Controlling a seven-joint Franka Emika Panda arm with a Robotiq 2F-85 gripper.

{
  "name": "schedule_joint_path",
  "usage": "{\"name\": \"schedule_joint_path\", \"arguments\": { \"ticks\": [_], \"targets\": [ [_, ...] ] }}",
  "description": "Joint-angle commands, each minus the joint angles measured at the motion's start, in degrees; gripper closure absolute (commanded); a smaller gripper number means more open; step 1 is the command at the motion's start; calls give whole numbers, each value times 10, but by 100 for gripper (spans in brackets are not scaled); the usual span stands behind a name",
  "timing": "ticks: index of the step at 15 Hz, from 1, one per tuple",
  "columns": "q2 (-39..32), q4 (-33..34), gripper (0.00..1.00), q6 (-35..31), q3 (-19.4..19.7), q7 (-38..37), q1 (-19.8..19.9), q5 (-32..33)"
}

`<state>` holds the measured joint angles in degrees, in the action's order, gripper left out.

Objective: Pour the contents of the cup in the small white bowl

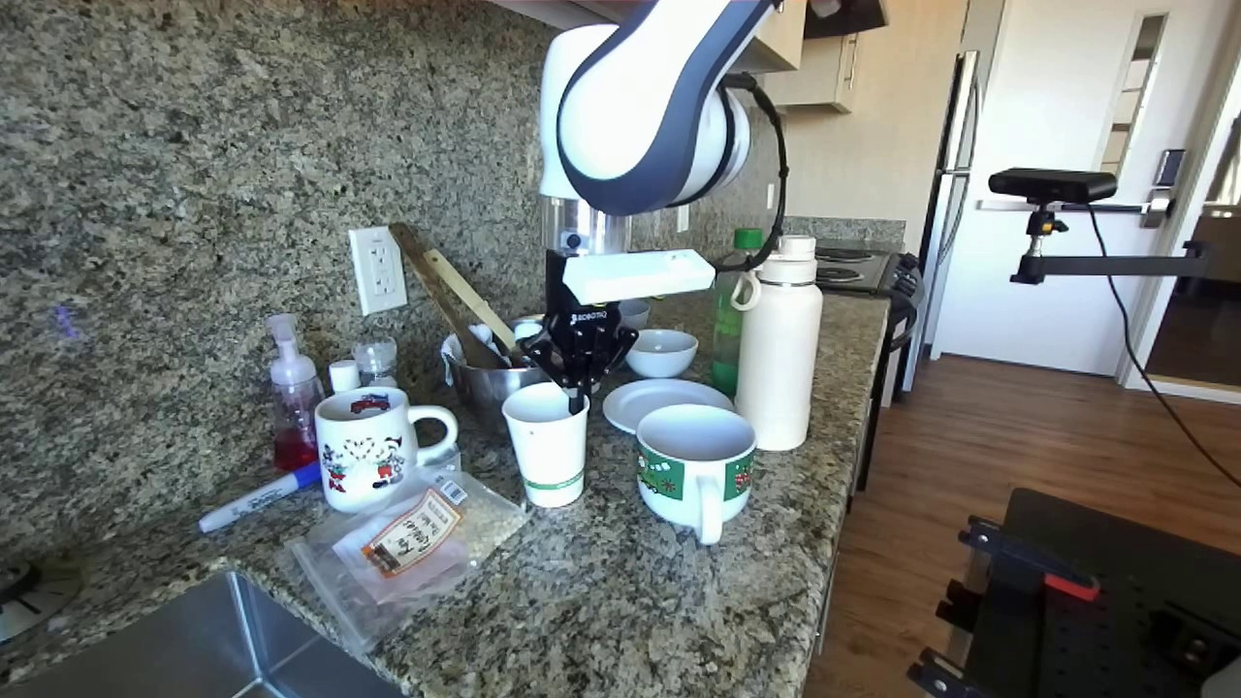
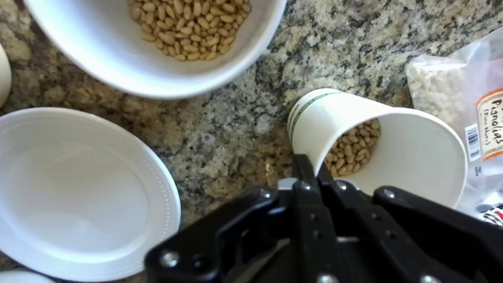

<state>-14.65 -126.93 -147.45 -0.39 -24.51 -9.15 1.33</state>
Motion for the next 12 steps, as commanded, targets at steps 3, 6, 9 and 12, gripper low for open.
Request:
{"name": "schedule_joint_path", "arguments": {
  "ticks": [3, 6, 9, 12],
  "targets": [
    [43, -1, 99, 25, -12, 26, 3, -8],
    [68, 3, 99, 44, -30, 76, 12, -45],
    [98, 12, 99, 80, -33, 96, 15, -60],
    [128, 21, 99, 112, -28, 82, 18, -52]
  ]
}}
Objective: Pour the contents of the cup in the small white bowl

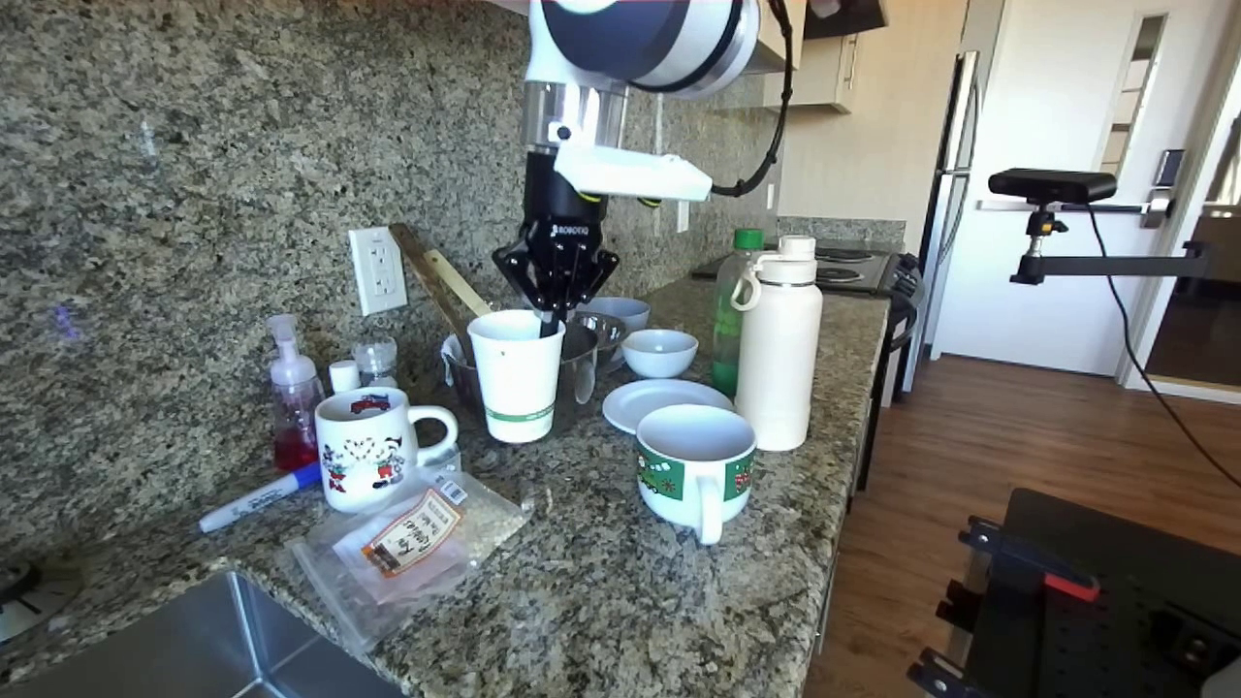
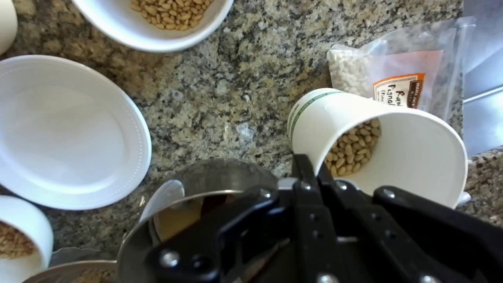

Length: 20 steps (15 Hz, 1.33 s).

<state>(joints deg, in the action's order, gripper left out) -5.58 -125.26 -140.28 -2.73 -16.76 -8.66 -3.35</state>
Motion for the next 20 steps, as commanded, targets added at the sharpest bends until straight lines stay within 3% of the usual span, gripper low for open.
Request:
{"name": "schedule_joint_path", "arguments": {
  "ticks": [1, 7, 14, 20],
  "targets": [
    [49, 3, 99, 47, -2, -2, 17, -2],
    [94, -9, 99, 25, 16, -43, 55, 17],
    [96, 5, 99, 13, 30, -105, 95, 68],
    [88, 8, 97, 18, 30, -84, 95, 56]
  ]
}}
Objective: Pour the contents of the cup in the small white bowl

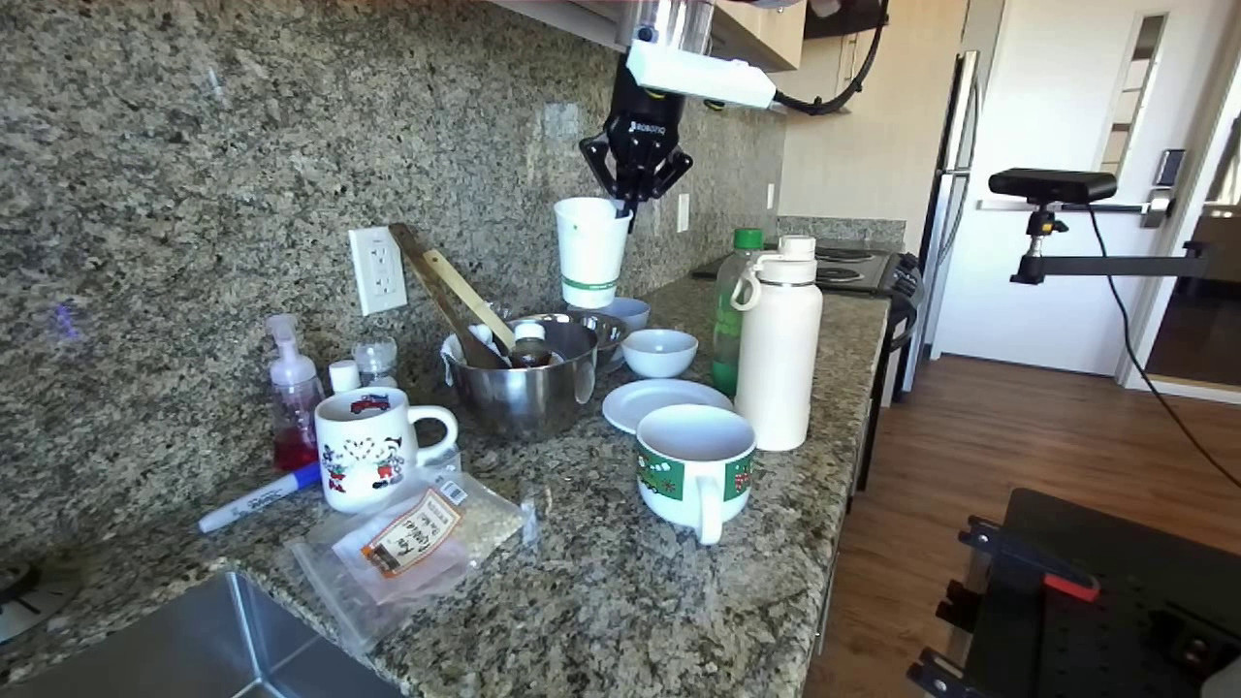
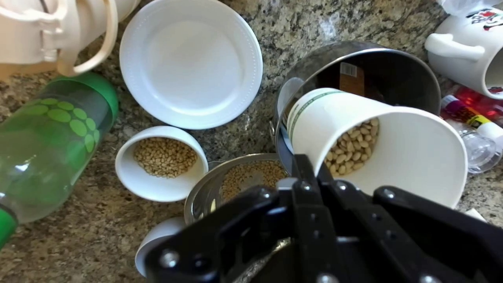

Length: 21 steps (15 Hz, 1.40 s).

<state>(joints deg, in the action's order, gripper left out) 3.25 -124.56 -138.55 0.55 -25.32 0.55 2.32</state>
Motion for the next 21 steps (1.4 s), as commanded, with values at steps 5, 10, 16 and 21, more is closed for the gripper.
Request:
{"name": "schedule_joint_path", "arguments": {
  "ticks": [5, 10, 16, 21],
  "targets": [
    [0, 2, 97, 1, -3, 1, 3, -1],
    [-14, 13, 99, -1, 0, -15, 7, 11],
    [-42, 44, 99, -2, 18, -20, 22, 11],
    [-73, 88, 99, -2, 41, -34, 31, 14]
  ]
}}
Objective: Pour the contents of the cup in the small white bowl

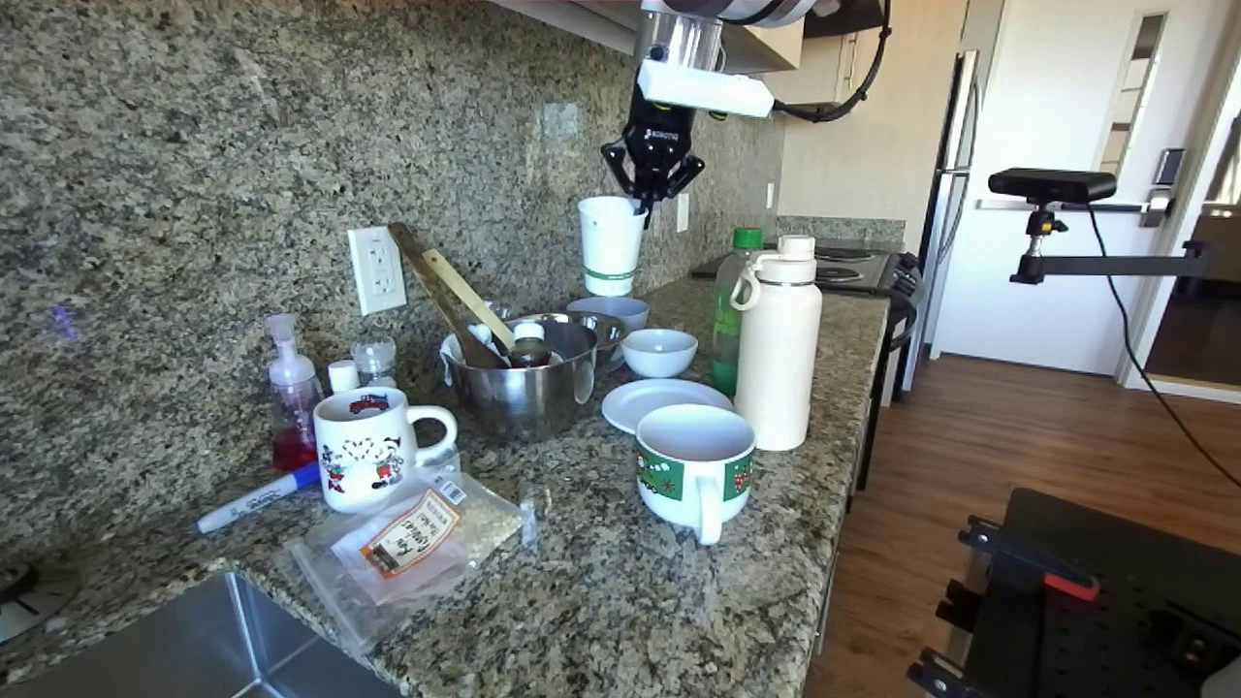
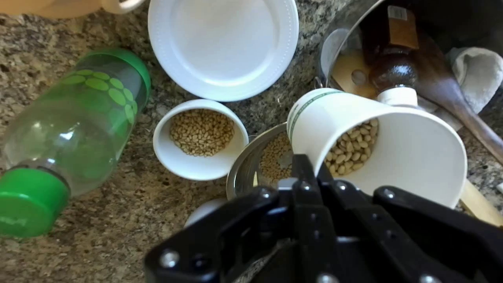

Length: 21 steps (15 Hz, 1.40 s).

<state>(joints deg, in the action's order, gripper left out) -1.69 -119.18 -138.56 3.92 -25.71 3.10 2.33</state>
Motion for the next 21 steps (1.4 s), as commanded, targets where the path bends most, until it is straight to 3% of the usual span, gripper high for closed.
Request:
{"name": "schedule_joint_path", "arguments": {
  "ticks": [1, 11, 21],
  "targets": [
    [-30, 43, 99, -2, 12, -38, 7, 15],
    [-92, 112, 99, 1, 73, -135, 17, 45],
    [-150, 143, 99, 14, 107, -258, 1, 162]
  ]
}}
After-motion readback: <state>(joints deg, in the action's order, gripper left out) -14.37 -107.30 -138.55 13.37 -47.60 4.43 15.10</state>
